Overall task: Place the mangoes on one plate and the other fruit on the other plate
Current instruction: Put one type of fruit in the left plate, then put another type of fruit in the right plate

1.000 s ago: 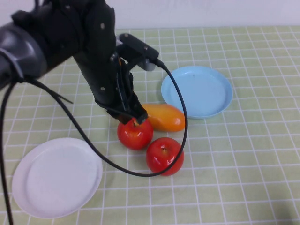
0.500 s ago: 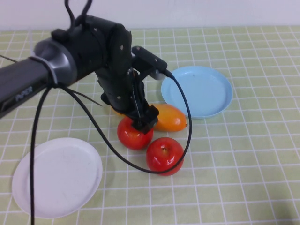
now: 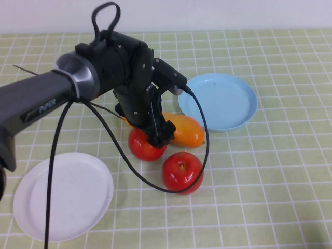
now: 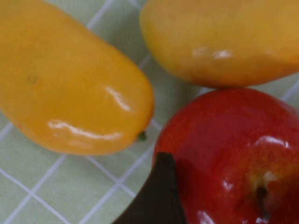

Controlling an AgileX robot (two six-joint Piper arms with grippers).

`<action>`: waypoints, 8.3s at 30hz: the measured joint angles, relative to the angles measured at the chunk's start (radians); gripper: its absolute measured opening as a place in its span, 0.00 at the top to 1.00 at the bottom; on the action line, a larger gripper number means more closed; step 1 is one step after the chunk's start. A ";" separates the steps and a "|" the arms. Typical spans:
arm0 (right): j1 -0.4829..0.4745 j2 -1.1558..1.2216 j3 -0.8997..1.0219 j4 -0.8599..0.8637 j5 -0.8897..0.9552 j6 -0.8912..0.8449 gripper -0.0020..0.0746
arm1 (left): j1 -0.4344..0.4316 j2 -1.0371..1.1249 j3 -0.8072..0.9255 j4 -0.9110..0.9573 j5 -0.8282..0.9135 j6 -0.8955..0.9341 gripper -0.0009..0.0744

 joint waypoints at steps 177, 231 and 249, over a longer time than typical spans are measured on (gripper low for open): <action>0.000 0.000 0.000 0.000 -0.004 0.000 1.00 | 0.158 -0.241 0.315 0.178 0.088 -0.260 0.16; 0.000 0.000 0.000 0.000 -0.004 0.000 1.00 | 0.158 -1.496 1.064 0.114 -0.191 -0.542 0.98; 0.000 0.000 0.000 0.000 -0.004 0.000 1.00 | 0.284 -1.787 1.374 0.013 -0.943 -0.202 0.98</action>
